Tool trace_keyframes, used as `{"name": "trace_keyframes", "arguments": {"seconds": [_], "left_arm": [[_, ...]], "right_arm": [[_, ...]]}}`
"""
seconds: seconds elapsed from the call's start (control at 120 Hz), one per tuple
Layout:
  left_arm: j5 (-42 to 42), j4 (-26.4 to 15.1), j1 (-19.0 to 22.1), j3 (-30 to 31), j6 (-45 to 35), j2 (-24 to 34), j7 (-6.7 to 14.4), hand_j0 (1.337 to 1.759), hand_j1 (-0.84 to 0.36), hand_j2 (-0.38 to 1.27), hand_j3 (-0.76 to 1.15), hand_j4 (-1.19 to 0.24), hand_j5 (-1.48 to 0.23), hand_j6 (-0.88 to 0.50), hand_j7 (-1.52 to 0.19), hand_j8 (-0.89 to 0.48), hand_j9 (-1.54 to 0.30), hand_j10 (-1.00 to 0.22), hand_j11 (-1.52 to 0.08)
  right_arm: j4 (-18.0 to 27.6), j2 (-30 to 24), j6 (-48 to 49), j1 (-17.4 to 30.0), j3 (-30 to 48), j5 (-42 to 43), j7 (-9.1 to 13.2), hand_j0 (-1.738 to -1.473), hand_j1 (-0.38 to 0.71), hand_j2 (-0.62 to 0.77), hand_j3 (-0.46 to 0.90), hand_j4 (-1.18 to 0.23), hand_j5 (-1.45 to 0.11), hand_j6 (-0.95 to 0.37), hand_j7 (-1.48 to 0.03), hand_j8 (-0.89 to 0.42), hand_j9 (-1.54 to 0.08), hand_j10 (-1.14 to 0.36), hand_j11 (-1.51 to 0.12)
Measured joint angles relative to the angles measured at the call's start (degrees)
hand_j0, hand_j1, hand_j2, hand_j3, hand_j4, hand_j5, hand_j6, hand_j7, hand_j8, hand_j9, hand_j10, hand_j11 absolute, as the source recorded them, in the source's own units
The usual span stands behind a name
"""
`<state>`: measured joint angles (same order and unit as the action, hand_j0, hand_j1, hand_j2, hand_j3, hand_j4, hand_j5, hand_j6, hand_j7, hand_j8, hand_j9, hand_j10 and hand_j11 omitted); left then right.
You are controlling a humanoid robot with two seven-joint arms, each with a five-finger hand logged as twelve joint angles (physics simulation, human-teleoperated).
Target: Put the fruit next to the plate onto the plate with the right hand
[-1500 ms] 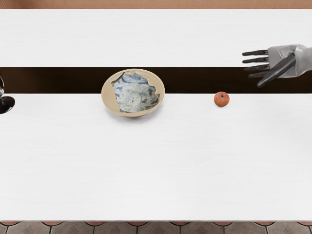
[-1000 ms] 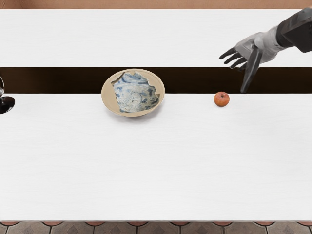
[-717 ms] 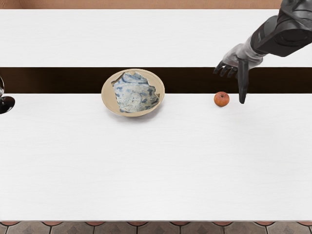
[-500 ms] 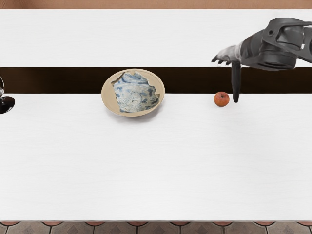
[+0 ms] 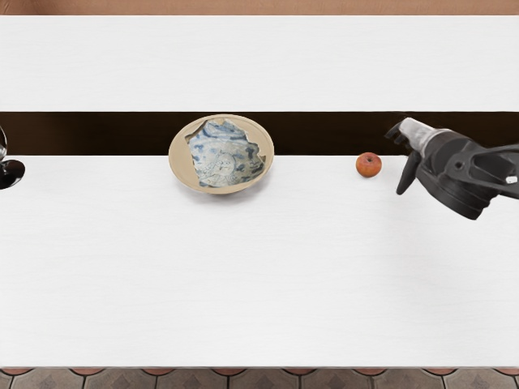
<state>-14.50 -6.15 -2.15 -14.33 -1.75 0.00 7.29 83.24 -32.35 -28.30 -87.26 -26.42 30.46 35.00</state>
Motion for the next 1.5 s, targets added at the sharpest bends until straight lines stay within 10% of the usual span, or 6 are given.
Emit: {"name": "trace_keyframes", "arguments": {"seconds": [0.708,1.5], "left_arm": [[0.0,0.0,-0.1,0.0,0.0,0.0,0.0,1.658,0.35,0.00,0.00,0.00,0.00,0.00,0.00,0.00,0.00,0.00,0.00],[0.0,0.0,-0.1,0.0,0.0,0.0,0.0,1.658,0.35,0.00,0.00,0.00,0.00,0.00,0.00,0.00,0.00,0.00,0.00]], "right_arm": [[-20.5,10.9,-1.2,11.8,8.0,6.0,0.0,-1.658,0.00,-0.06,0.00,-0.29,-0.38,-0.30,-0.38,-0.29,-0.38,-0.29,-0.38],[-28.9,19.3,0.7,13.4,8.9,6.0,0.0,-1.658,0.16,-0.06,0.00,-0.43,-0.57,-0.44,-0.56,-0.43,-0.56,-0.43,-0.56]]}}
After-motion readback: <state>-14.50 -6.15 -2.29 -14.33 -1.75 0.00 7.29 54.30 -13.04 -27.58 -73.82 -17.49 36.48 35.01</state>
